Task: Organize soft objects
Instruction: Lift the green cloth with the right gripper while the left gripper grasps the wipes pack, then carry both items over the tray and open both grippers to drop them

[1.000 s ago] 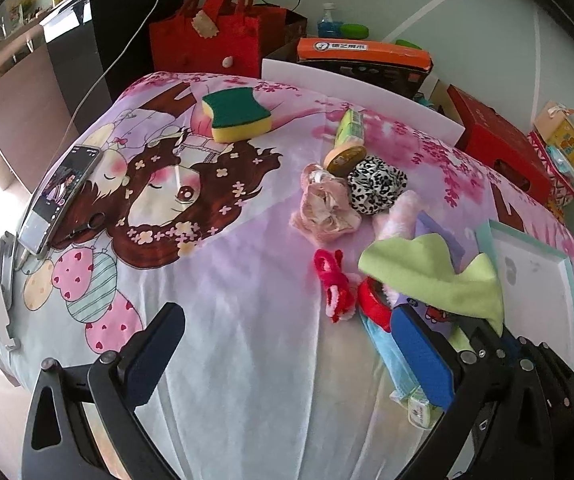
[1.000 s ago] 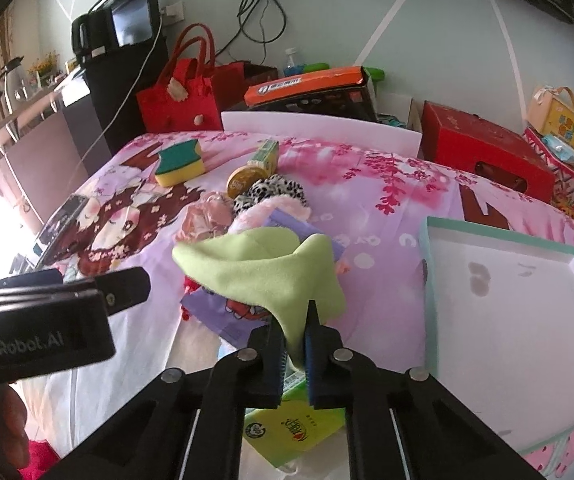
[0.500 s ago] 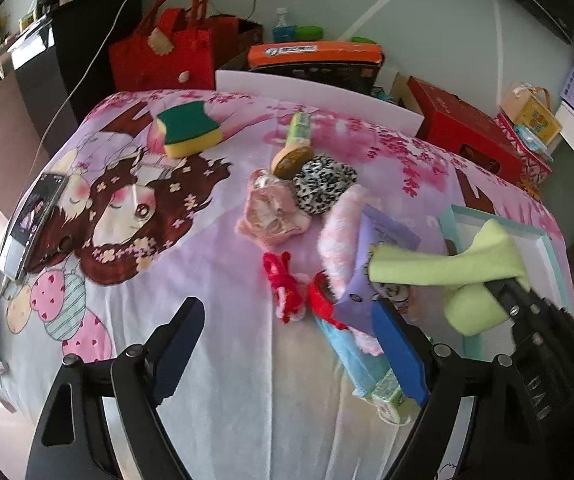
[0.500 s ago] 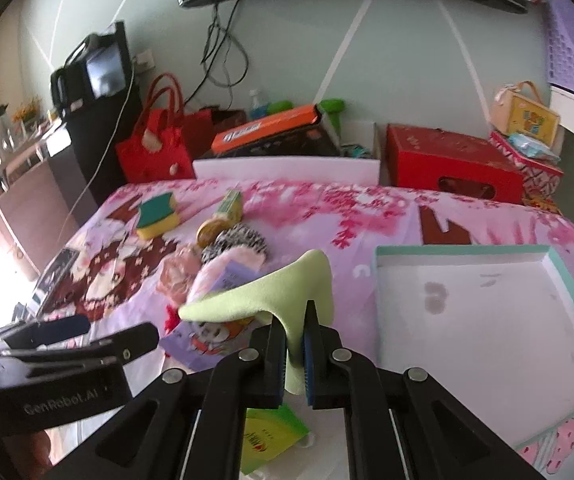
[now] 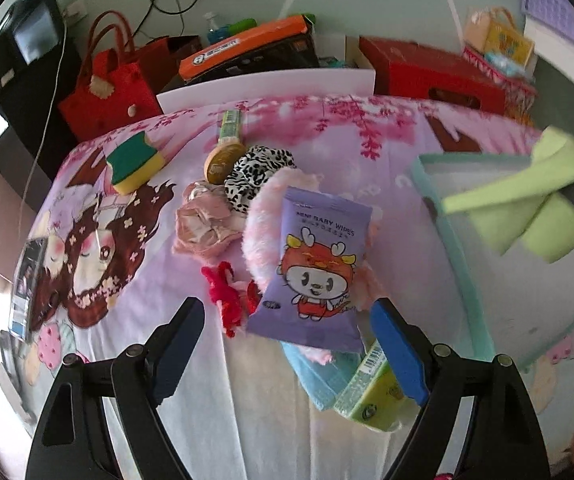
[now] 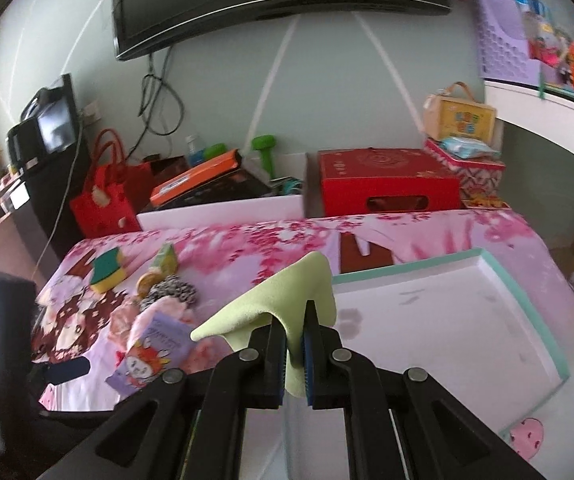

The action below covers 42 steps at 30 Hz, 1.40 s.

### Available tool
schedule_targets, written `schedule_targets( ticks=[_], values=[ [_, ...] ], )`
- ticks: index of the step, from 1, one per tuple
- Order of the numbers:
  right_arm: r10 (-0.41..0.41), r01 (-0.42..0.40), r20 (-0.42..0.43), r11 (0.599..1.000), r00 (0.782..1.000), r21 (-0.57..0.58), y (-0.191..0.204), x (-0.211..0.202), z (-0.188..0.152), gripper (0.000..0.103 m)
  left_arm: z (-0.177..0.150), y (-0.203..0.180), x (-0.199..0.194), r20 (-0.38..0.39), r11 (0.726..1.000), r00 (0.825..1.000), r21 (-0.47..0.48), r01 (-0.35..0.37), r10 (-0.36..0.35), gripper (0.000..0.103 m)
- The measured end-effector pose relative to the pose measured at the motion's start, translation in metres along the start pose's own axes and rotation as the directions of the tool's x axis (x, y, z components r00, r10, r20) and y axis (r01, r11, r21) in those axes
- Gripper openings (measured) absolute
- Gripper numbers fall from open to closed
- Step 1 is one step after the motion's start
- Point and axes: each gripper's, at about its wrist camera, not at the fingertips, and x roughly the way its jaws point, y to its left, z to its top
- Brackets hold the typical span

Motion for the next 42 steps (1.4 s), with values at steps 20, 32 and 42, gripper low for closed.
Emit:
schedule_targets(
  ticks=[20, 32, 42],
  values=[
    [-0.017, 0.017, -0.009, 0.996, 1.0, 0.082, -0.028, -0.001, 0.003, 0.007, -0.001, -0.01, 0.006, -0.001, 0.995, 0.997, 0.06, -0.075, 0.075, 0.06],
    [-0.097, 0.091, 0.027, 0.98, 0.995, 0.178, -0.069, -0.01, 0.012, 0.007, 0.021, -0.024, -0.042, 0.1, 0.996, 0.995, 0.089, -0.026, 0.017, 0.06],
    [-0.237, 0.247, -0.067, 0.94, 0.969, 0.235, -0.119, -0.002, 0.006, 0.007, 0.045, -0.092, -0.034, 0.061, 0.974, 0.996, 0.222, 0.046, -0.061, 0.06]
  ],
)
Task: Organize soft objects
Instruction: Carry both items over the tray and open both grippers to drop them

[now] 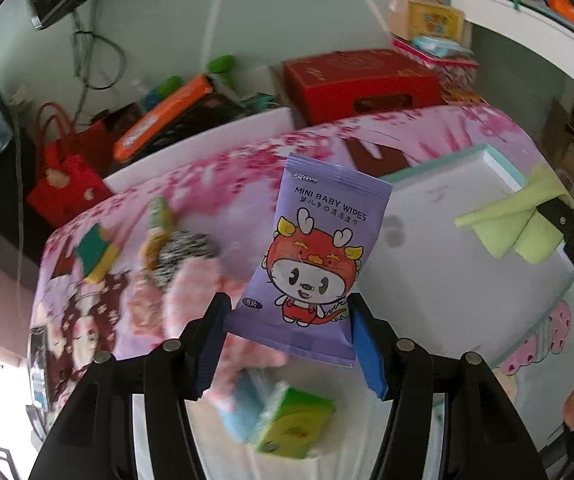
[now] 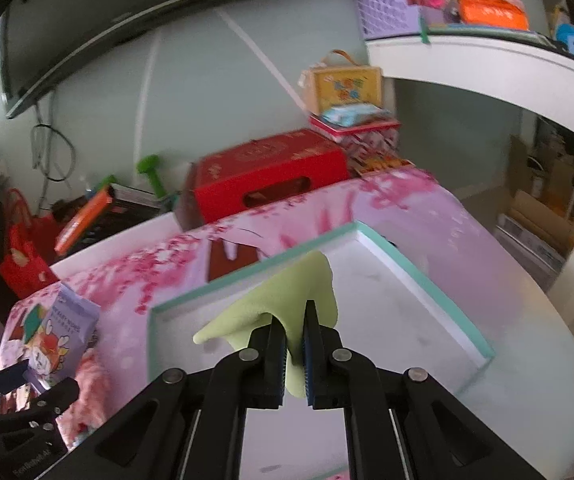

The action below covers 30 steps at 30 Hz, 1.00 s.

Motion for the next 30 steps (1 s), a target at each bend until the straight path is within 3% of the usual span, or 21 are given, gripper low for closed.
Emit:
schedule_targets(
  ticks=[11, 20, 24, 27, 29, 30],
  values=[
    [-0.094, 0.099, -0.046, 0.987, 0.995, 0.125, -0.045, 0.01, 0.0, 0.01, 0.023, -0.073, 0.042, -0.016, 0.991, 0.993, 0.065, 0.114, -0.113, 0.061],
    [-0.118, 0.127, -0.063, 0.978, 0.991, 0.164, -0.057, 0.012, -0.001, 0.011, 0.02, -0.081, 0.059, -0.005, 0.976, 0.976, 0.013, 0.219, -0.219, 0.062],
    [-0.132, 0.144, -0.085, 0.978, 0.988, 0.152, -0.056, 0.016, -0.003, 0.013, 0.017, -0.075, 0.06, -0.009, 0.973, 0.973, -0.007, 0.231, -0.231, 0.079],
    [-0.138, 0.152, -0.106, 0.979, 0.985, 0.139, -0.054, 0.02, -0.004, 0.031, 0.016, -0.068, 0.059, -0.007, 0.975, 0.975, -0.03, 0.221, -0.222, 0.08],
    [-0.139, 0.154, -0.113, 0.979, 0.984, 0.136, -0.054, 0.021, -0.005, 0.062, 0.016, -0.061, 0.06, -0.006, 0.977, 0.978, -0.048, 0.208, -0.208, 0.088],
    [-0.136, 0.151, -0.113, 0.979, 0.984, 0.139, -0.053, 0.021, -0.005, 0.065, 0.015, -0.058, 0.061, -0.006, 0.978, 0.979, -0.057, 0.201, -0.202, 0.098]
  ],
)
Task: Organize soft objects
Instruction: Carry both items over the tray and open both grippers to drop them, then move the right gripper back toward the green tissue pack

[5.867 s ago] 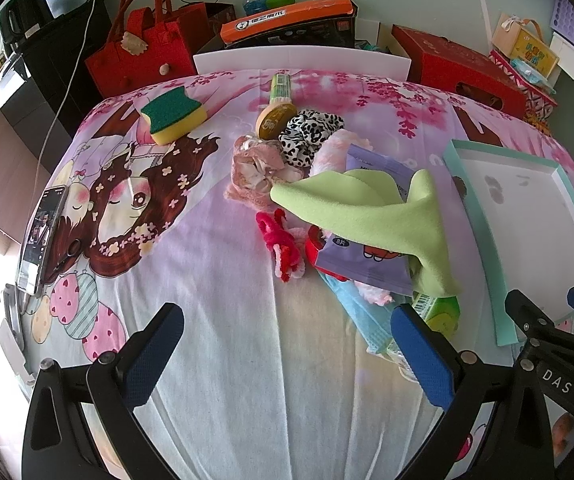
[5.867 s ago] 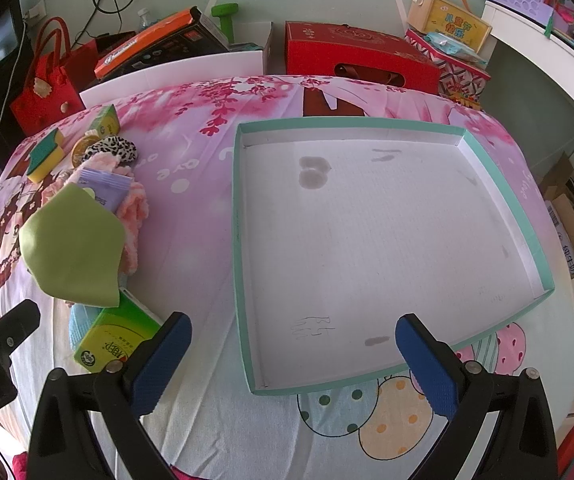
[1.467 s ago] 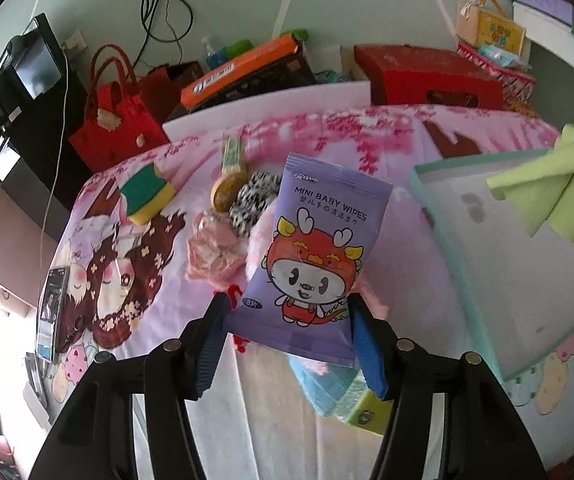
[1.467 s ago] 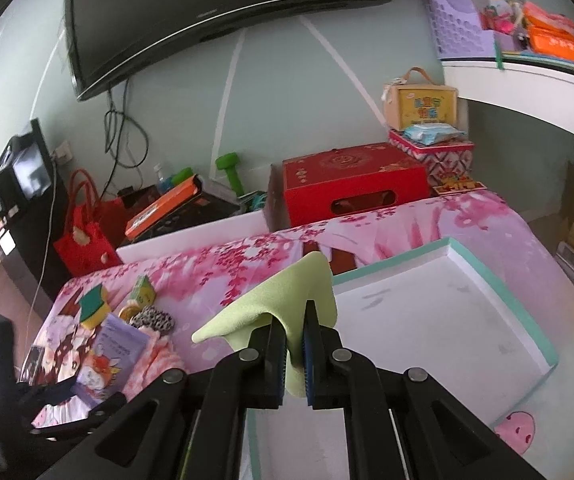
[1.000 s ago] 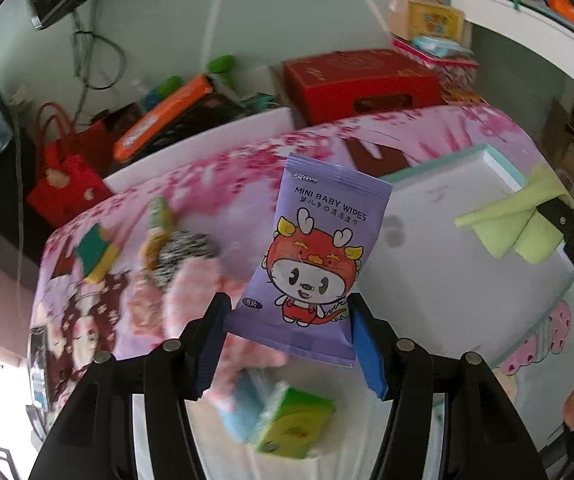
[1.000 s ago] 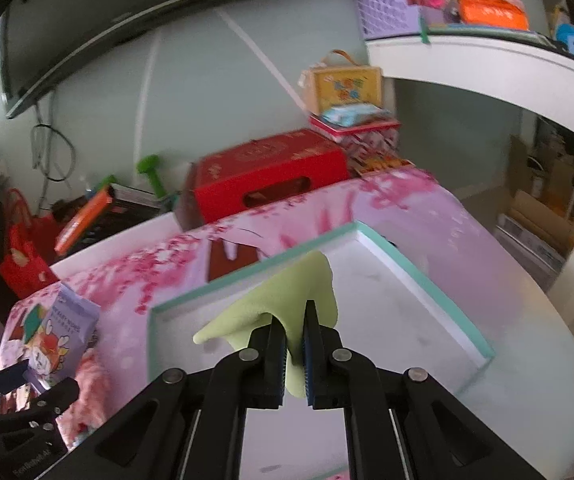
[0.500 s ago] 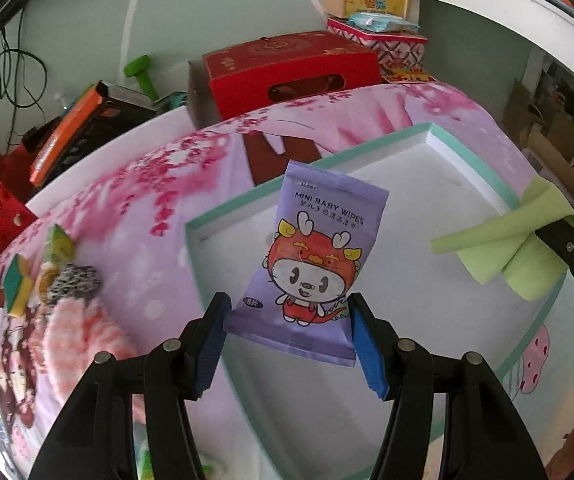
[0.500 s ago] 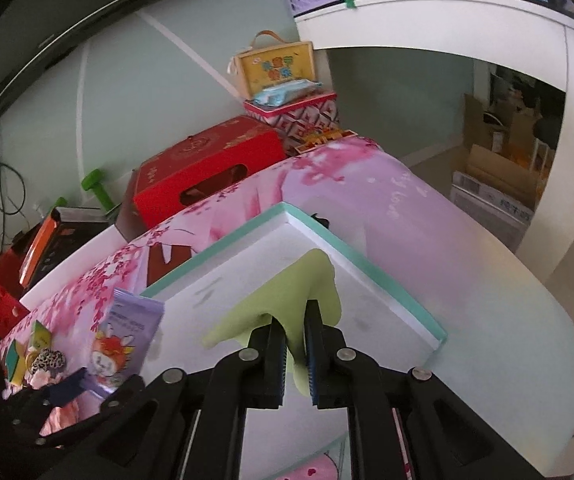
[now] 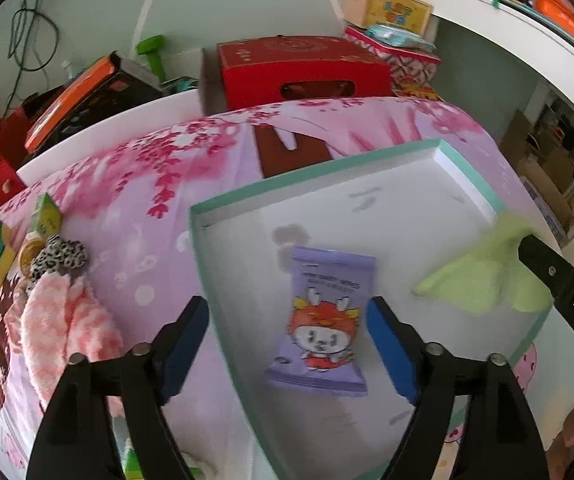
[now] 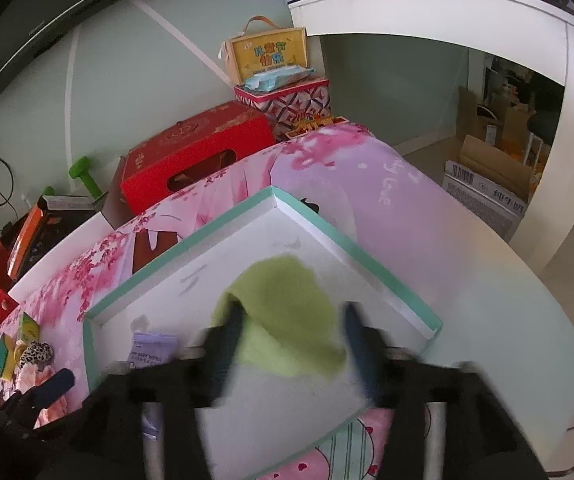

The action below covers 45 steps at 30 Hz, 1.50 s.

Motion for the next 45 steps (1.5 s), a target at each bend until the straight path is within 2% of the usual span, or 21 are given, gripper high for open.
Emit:
schedule_targets(
  ticks=[3, 11, 17, 24, 31, 38, 41, 45],
  values=[
    [0.01, -0.01, -0.017, 1.0, 1.0, -0.006, 0.001, 0.003, -0.002, 0.069, -0.001, 0.012, -0.001, 0.013, 0.999, 1.0, -0.034, -0.022, 0.022, 0.099],
    [0.023, -0.024, -0.061, 1.0, 0.998, -0.003, 0.001, 0.013, -0.007, 0.103, -0.002, 0.033, -0.003, 0.036, 0.993, 0.997, -0.103, -0.059, 0.063, 0.1],
    [0.045, -0.045, -0.068, 0.999, 0.997, 0.01, 0.002, 0.014, -0.008, 0.103, -0.003, 0.043, -0.005, 0.042, 0.987, 0.995, -0.132, -0.087, 0.093, 0.1],
    [0.035, -0.035, -0.082, 0.999, 0.996, -0.002, 0.003, 0.016, -0.008, 0.103, -0.008, 0.052, -0.01, -0.002, 0.984, 0.998, -0.167, -0.064, 0.064, 0.1],
    [0.038, -0.038, -0.072, 0.999, 0.997, -0.009, 0.008, 0.011, -0.008, 0.103, -0.012, 0.076, -0.032, 0.022, 0.972, 0.995, -0.219, -0.091, 0.098, 0.1],
    [0.086, -0.089, -0.055, 0.994, 0.995, -0.058, 0.028, 0.003, -0.01, 0.103, -0.021, 0.113, -0.053, 0.018, 0.95, 0.987, -0.274, -0.149, 0.16, 0.1],
    [0.139, -0.145, -0.078, 0.986, 0.987, -0.078, 0.041, 0.005, -0.014, 0.103, -0.024, 0.126, -0.061, 0.013, 0.943, 0.983, -0.286, -0.17, 0.182, 0.1],
    [0.21, -0.22, -0.103, 0.969, 0.972, -0.108, 0.061, 0.003, -0.021, 0.103, -0.032, 0.15, -0.07, 0.002, 0.925, 0.985, -0.343, -0.161, 0.172, 0.1]
  ],
)
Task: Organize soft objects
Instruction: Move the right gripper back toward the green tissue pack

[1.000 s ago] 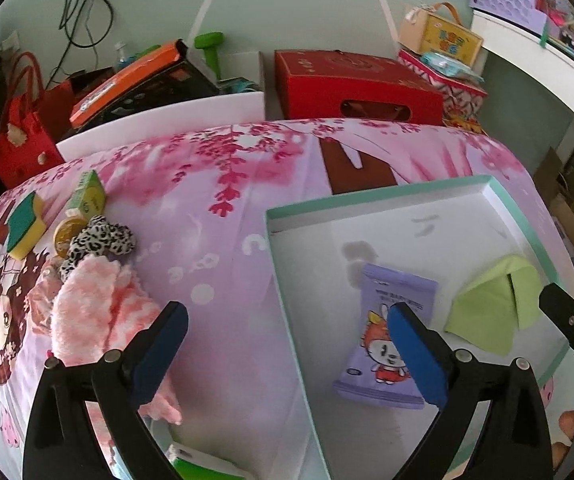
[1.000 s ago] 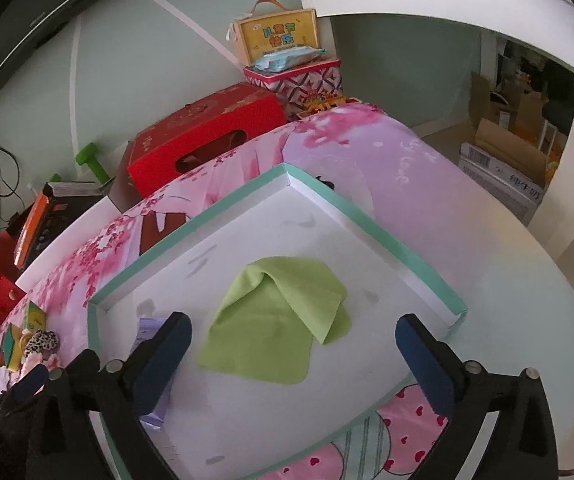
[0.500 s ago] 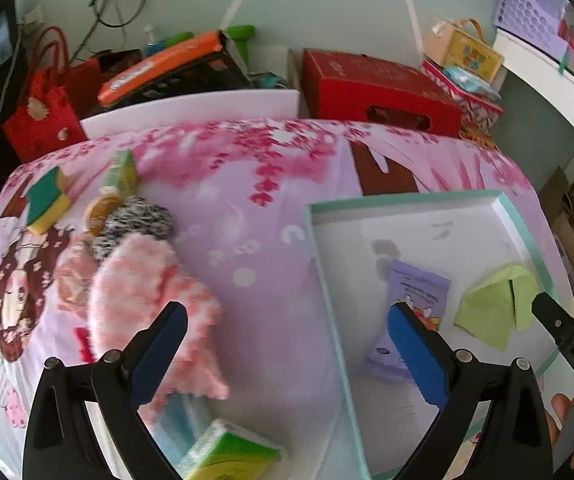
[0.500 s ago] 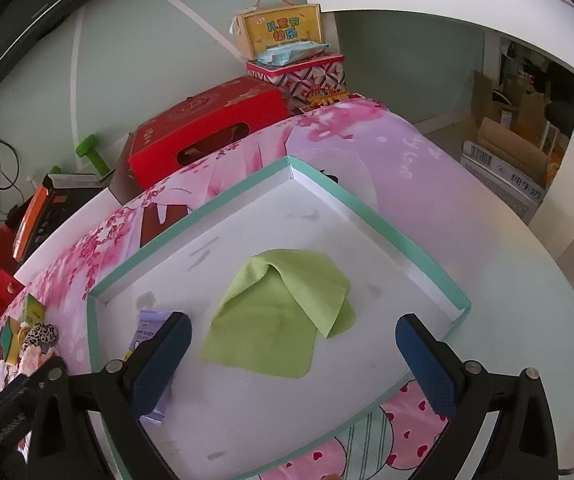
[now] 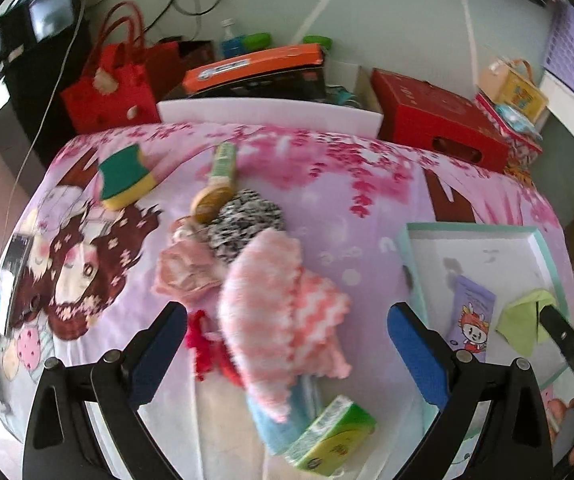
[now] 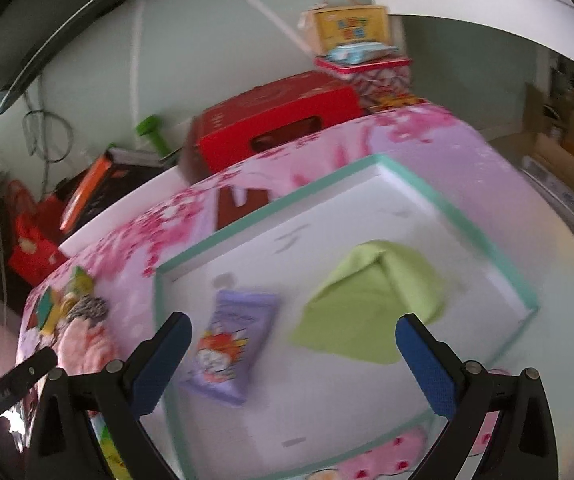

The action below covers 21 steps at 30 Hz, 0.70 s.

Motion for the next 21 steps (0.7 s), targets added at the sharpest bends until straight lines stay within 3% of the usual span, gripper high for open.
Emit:
schedule_targets(
  ticks=[9, 14, 21],
  values=[
    [0.111, -0.117, -0.067, 0.989, 0.992, -0.093, 0.044, 0.007, -0.022, 0.103, -0.011, 0.036, -0.005, -0.018, 0.998, 0.999, -0.056, -0.033, 0.032, 0.1],
    [0.151, -0.169, -0.114, 0.971, 0.982, -0.168, 0.067, 0.009, -0.036, 0.103, -0.021, 0.052, -0.001, -0.064, 0.996, 0.998, -0.083, -0.032, 0.026, 0.1],
    [0.129, -0.17, -0.167, 0.951, 0.977, -0.257, 0.087, 0.015, -0.051, 0.103, -0.034, 0.067, 0.002, -0.09, 0.993, 0.995, -0.106, -0.052, 0.042, 0.1]
  ],
)
